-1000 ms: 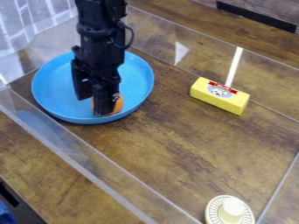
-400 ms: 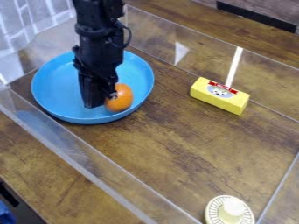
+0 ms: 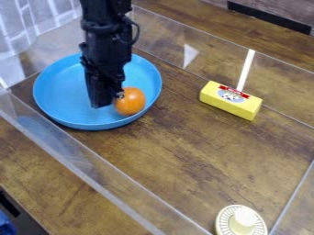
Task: Remove the orange ball from inside the blue tray and put it on the table
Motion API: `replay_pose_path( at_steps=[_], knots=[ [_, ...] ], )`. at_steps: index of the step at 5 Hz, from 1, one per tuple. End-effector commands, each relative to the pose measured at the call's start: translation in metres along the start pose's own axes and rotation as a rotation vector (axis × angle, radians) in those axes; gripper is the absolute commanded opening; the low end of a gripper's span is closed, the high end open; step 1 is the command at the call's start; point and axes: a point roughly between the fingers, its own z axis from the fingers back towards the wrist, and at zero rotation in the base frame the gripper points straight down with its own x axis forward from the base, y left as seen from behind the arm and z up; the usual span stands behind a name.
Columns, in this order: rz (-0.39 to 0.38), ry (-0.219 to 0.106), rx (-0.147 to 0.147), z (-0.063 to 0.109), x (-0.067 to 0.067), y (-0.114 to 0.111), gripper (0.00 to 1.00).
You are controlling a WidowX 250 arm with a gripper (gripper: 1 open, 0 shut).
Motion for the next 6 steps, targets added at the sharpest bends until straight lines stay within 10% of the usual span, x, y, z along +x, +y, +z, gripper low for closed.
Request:
replay_pose_path(
  at_steps=[1,2,6],
  knots=[
    [-0.005,-0.086,0.048,0.027,0.009,0.015,0.00],
    [-0.025,-0.099,0.049,0.027,0.015,0.016,1.00],
    [-0.089,-0.147,0.072,0.006,0.039,0.021,1.00]
  ],
)
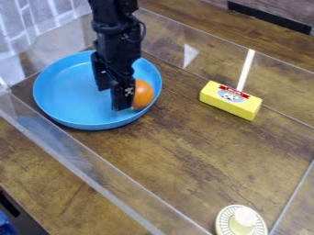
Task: Remove the orange ball from inside the blue tray and put it on the table
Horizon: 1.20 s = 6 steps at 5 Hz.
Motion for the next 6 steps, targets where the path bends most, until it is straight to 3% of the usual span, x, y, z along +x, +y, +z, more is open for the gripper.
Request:
replay_pose_path(
  at_steps=[1,3,4,6],
  knots=[
    [-0.007,-0.067,0.034,0.014,0.016,0.006,1.00],
    [-0.012,-0.099,0.031,0.008,0.025,0.006,1.00],
    [-0.014,-0.111,0.027,0.006,0.028,0.005,0.00],
    [-0.005,-0.129,0.027,0.014,0.032,0.004,0.00]
  ],
)
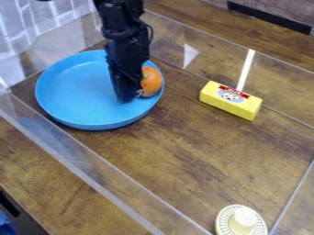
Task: Remove the orange ball from inside the blue tray and put it on the table
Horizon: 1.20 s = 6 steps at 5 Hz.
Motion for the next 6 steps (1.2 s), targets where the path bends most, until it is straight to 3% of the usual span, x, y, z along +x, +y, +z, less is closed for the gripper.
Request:
replay_pose_path(
  at_steps=[1,6],
  knots=[
    [-0.010,-0.072,0.037,0.028,0.019,0.000,0.00],
    [0.023,-0.123,0.043,0.063,0.038,-0.003,0.00]
  ],
)
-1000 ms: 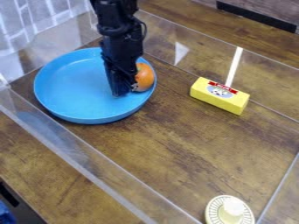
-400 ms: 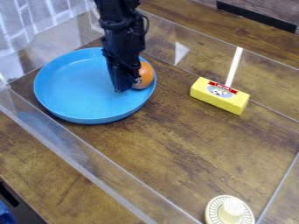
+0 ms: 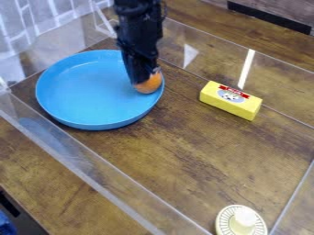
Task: Remove the orange ball from inside the blue tray and put it on the table
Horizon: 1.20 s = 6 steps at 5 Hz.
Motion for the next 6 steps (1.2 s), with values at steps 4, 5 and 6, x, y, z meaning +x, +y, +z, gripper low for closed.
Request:
replay_pose_path(
  at_steps=[4,5,6],
  knots=[
    [-0.091,-0.098,0.095,0.039,0.050,0.022,1.00],
    [-0.085,-0.086,0.090,0.030,0.048,0.025,1.00],
    [-0.075,-0.073,0.086,0.021,0.045,0.031,1.00]
  ],
)
